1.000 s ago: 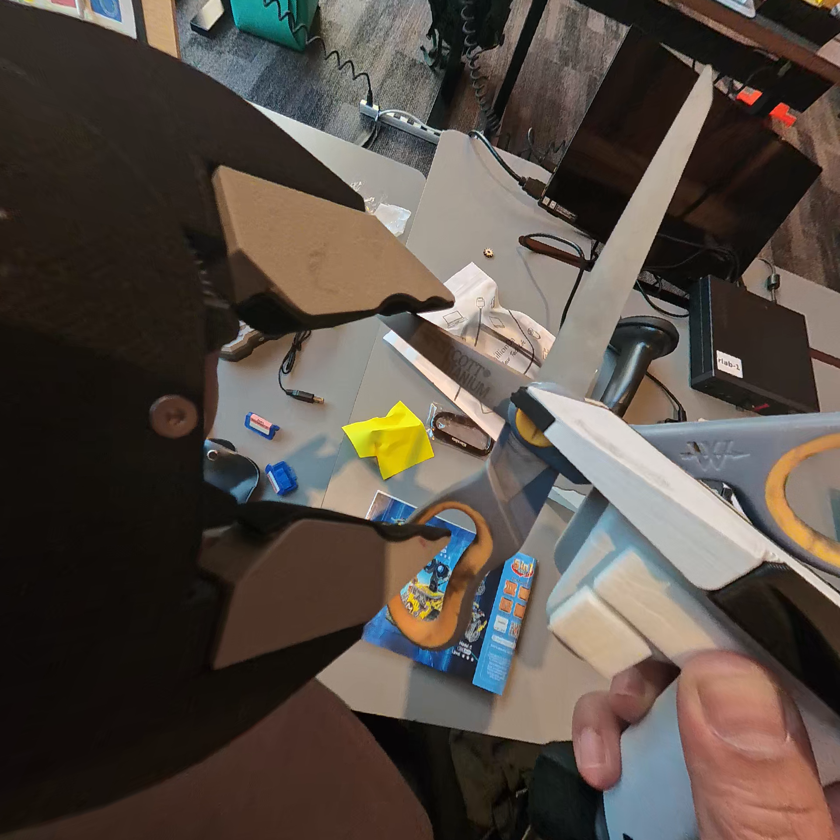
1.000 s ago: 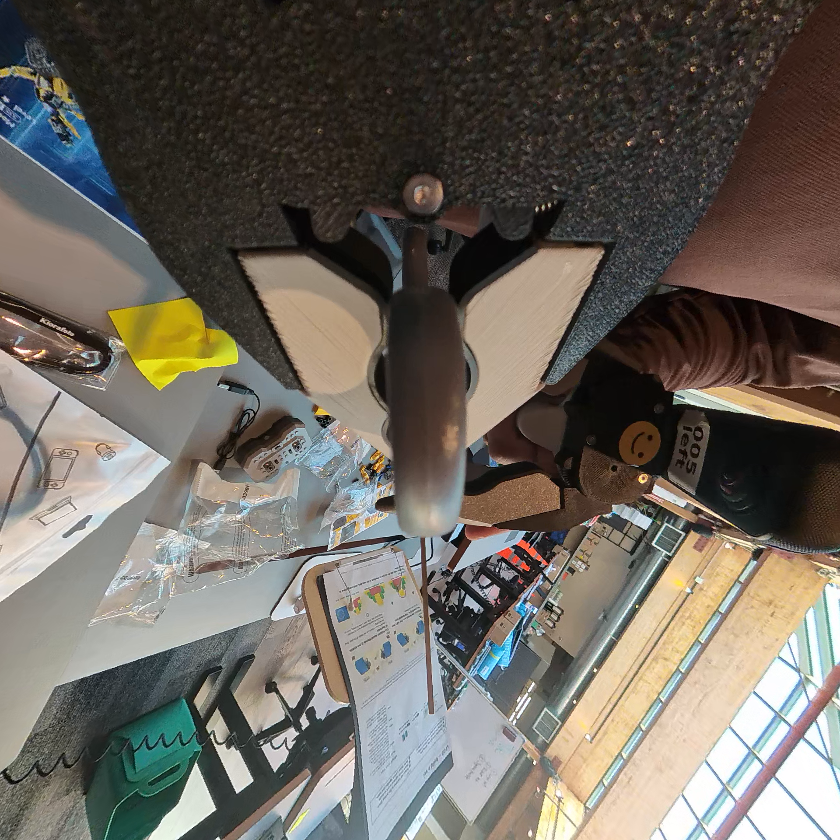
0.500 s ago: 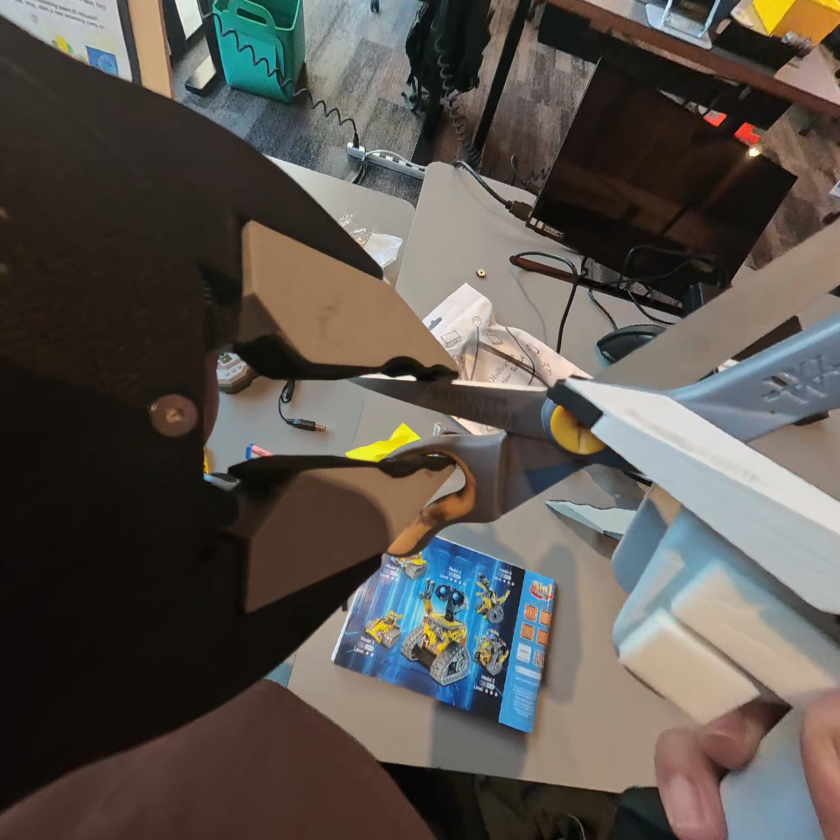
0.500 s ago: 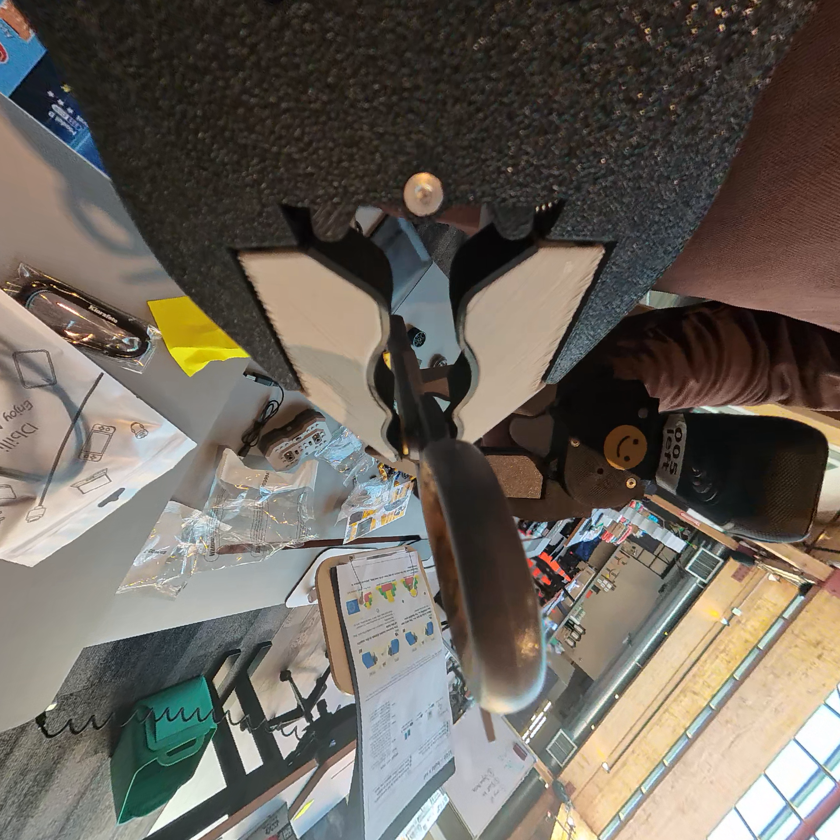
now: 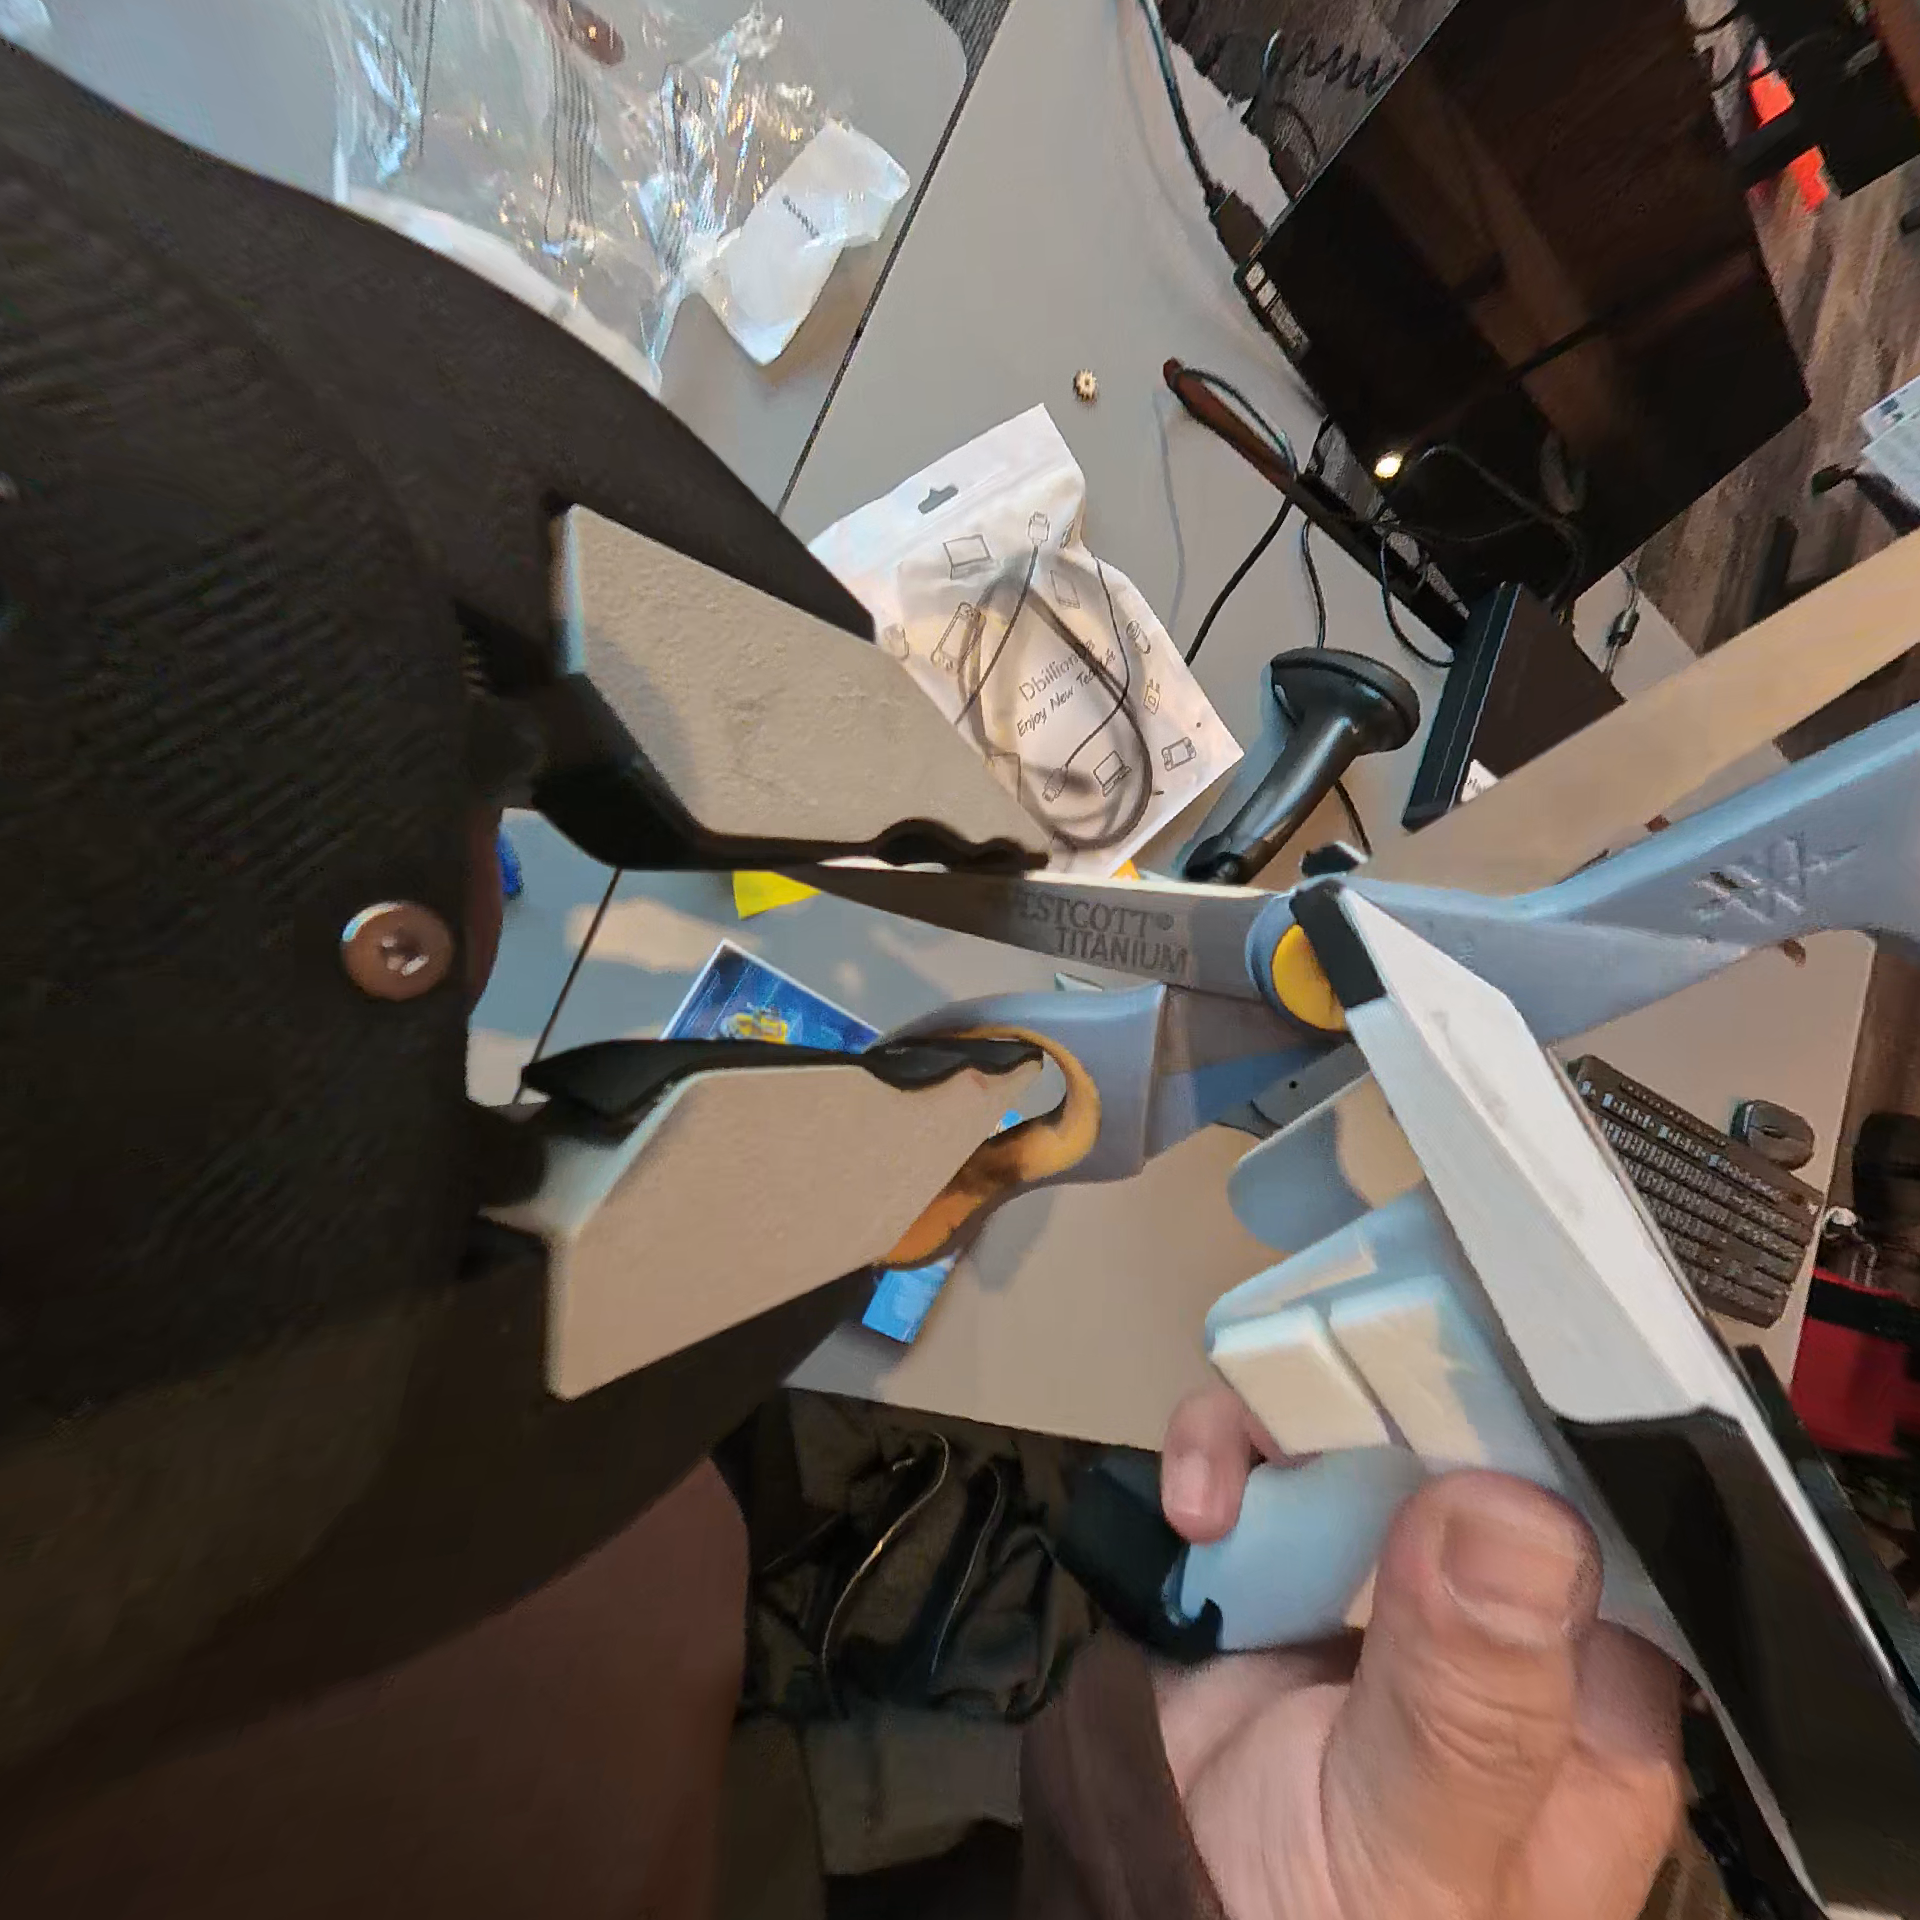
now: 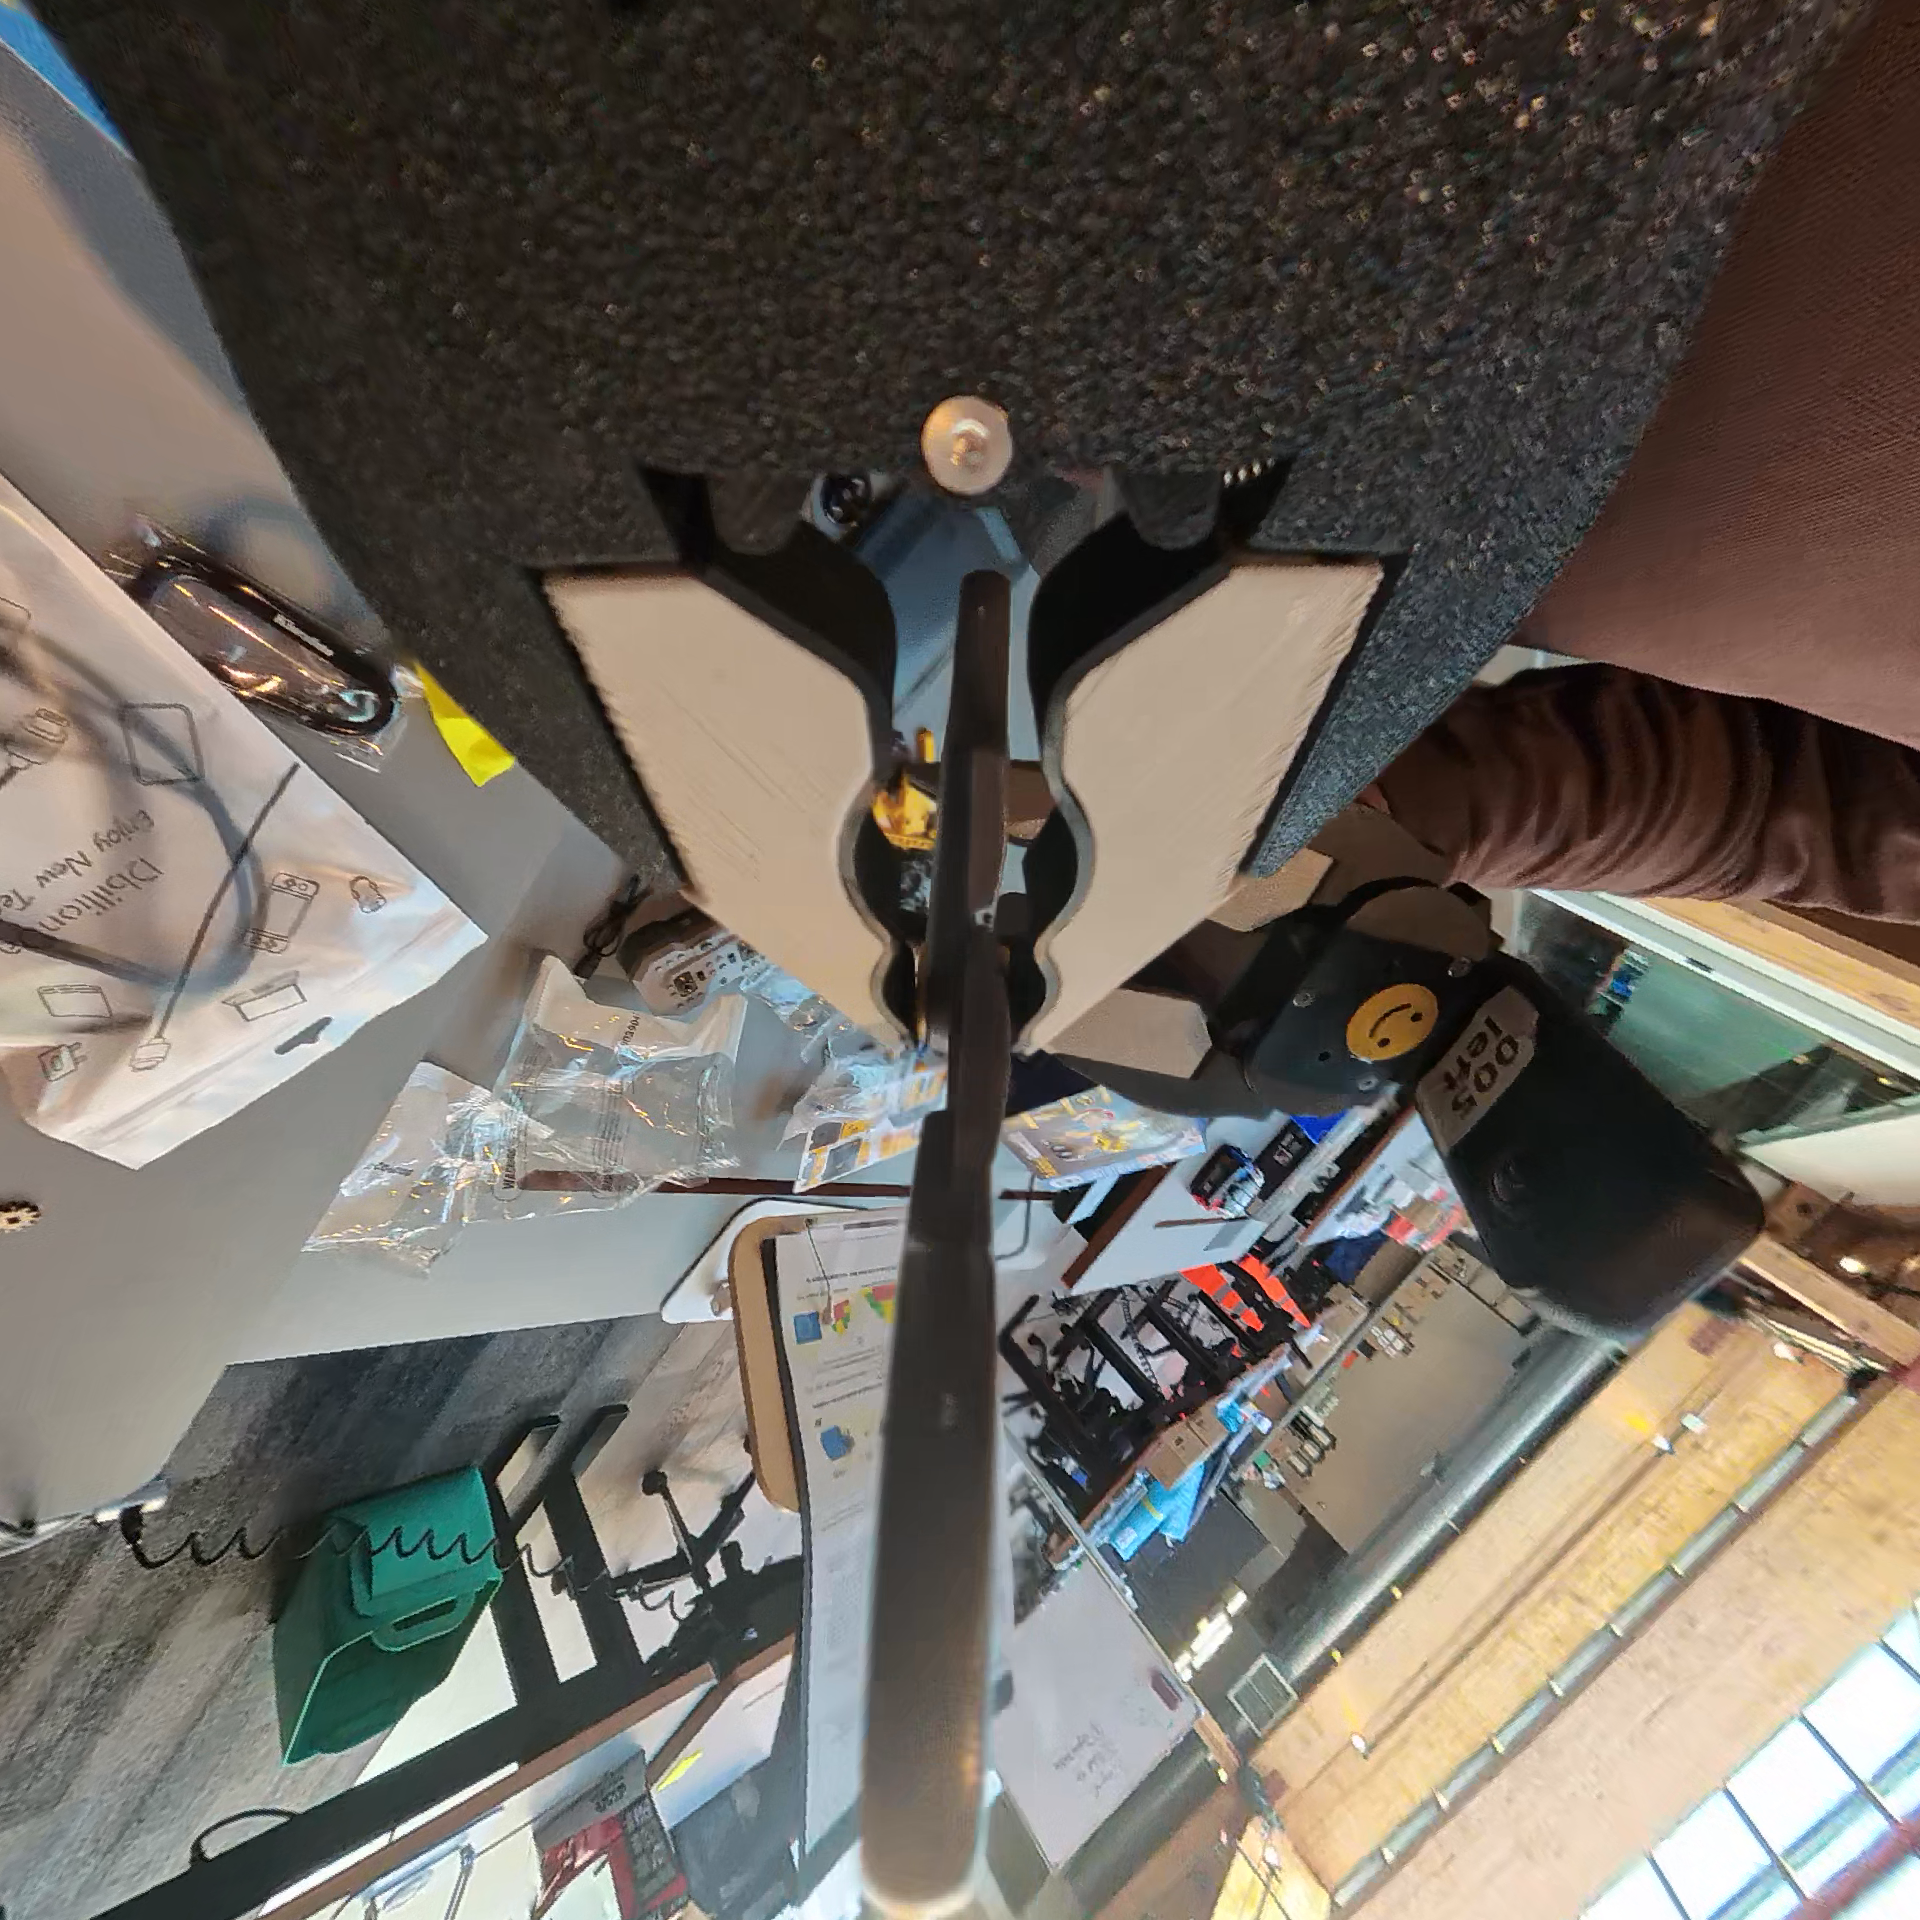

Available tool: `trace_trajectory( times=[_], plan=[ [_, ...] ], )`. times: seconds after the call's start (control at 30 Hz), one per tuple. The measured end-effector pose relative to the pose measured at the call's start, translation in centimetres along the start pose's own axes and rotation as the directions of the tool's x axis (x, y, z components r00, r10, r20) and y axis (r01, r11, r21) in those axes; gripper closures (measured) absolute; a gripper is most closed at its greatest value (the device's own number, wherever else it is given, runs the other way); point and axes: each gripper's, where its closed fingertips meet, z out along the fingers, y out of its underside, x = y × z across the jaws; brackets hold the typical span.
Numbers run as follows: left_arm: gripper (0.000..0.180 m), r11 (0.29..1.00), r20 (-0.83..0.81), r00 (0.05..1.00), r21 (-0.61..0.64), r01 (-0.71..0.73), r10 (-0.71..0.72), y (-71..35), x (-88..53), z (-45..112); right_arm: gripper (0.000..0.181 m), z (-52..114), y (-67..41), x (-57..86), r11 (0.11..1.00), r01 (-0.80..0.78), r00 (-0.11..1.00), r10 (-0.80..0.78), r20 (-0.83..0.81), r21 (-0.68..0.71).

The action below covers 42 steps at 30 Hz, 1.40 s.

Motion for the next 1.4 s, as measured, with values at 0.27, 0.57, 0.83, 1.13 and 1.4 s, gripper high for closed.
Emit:
trace_trajectory(
  times=[0.27, 0.57, 0.83, 1.13, 1.4],
  plan=[
    [0.109, 0.987, -0.087, 0.996, -0.158, -0.002, -0.012, 1.0, 0.1, -0.3, 0.166, -0.8, -0.1, 1.0, 0.996, 0.068, 0.997, -0.070, -0.037, -0.061],
    [0.090, 0.993, -0.876, 0.479, 0.005, 0.116, -0.052, -5.1, 4.8, -10.0, 0.166, -6.1, -3.7, -6.1, 0.997, 0.050, 0.740, 0.002, 0.672, -0.059],
    [0.080, 0.992, -0.978, 0.168, -0.125, -0.015, -0.121, -3.0, 9.1, -10.1, 0.166, -5.5, -5.3, -9.5, 0.986, 0.154, 0.623, -0.047, 0.781, -0.064],
    [0.081, 0.982, -0.982, 0.002, -0.191, -0.004, -0.191, 0.0, 15.2, -9.0, 0.167, -5.0, -10.7, -10.2, 0.976, 0.213, 0.695, -0.181, 0.696, 0.041],
    [0.092, 0.987, -0.990, -0.021, -0.139, 0.079, -0.138, -0.5, 16.3, -9.4, 0.166, -5.6, -12.8, -10.0, 0.976, 0.206, 0.725, -0.198, 0.660, 0.066]
  ],
)
